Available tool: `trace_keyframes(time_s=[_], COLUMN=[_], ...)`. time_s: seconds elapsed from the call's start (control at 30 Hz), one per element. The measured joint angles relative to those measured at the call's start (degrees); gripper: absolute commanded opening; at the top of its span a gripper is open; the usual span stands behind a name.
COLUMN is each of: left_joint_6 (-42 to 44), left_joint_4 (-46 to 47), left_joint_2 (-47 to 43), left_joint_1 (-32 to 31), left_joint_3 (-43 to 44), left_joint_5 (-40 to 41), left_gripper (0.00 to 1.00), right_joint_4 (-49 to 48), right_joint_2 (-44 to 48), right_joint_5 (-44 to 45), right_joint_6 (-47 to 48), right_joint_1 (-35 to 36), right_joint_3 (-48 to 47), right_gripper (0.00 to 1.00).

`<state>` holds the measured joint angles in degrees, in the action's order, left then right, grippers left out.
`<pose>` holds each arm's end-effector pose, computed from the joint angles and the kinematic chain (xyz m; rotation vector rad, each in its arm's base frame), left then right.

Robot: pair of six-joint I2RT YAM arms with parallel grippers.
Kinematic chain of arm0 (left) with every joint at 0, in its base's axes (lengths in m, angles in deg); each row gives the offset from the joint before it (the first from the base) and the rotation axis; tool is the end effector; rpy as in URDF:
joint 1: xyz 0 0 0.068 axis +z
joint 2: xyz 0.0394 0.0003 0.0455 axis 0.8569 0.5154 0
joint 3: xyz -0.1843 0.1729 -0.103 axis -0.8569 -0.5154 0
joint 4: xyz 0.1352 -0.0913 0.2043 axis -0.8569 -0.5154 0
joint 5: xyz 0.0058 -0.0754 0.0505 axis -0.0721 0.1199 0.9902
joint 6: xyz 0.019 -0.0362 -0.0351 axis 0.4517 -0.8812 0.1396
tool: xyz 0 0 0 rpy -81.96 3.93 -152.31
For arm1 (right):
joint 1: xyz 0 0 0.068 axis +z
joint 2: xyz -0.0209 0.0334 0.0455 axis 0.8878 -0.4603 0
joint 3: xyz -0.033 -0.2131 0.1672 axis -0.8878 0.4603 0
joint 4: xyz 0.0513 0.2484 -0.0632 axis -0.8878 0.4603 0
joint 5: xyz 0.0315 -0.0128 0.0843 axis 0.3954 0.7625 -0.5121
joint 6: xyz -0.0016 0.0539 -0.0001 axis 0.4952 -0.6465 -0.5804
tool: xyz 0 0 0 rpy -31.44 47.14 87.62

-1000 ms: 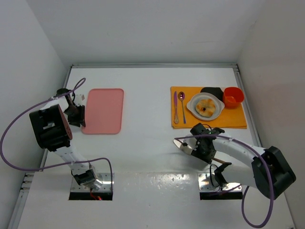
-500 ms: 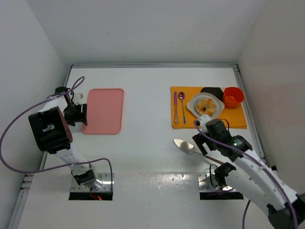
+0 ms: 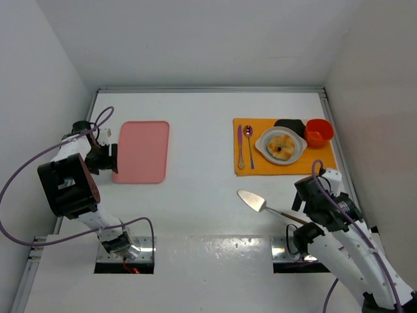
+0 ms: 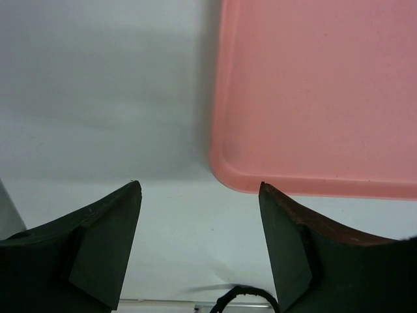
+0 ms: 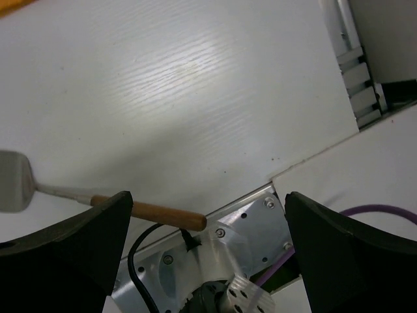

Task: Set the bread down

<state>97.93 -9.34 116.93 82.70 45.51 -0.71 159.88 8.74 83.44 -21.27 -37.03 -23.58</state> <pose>0.2865 0.1229 0.1973 -0.2879 2.8156 0.0223 0.0727 0.0117 0.2292 0.5945 2.3841 -0.3678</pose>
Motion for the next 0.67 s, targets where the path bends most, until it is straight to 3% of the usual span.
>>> trace_keyframes(time_s=[0.27,0.67], left_joint_6=[-0.9,-1.1], left_joint_4=[0.9,2.0], left_joint_2=[0.0,0.0], left_joint_1=[0.0,0.0], left_joint_3=[-4.2,-6.2], left_joint_5=[-0.6,-2.2], left_gripper=[0.82,0.87], right_joint_4=[4.1,4.9], right_joint_2=[0.9,4.2], right_joint_5=[4.8,5.0], right_joint_6=[-10.5,-13.4], right_joint_1=[0.0,0.0], right_joint_3=[-1.5,-1.4], right_gripper=[1.00,1.00])
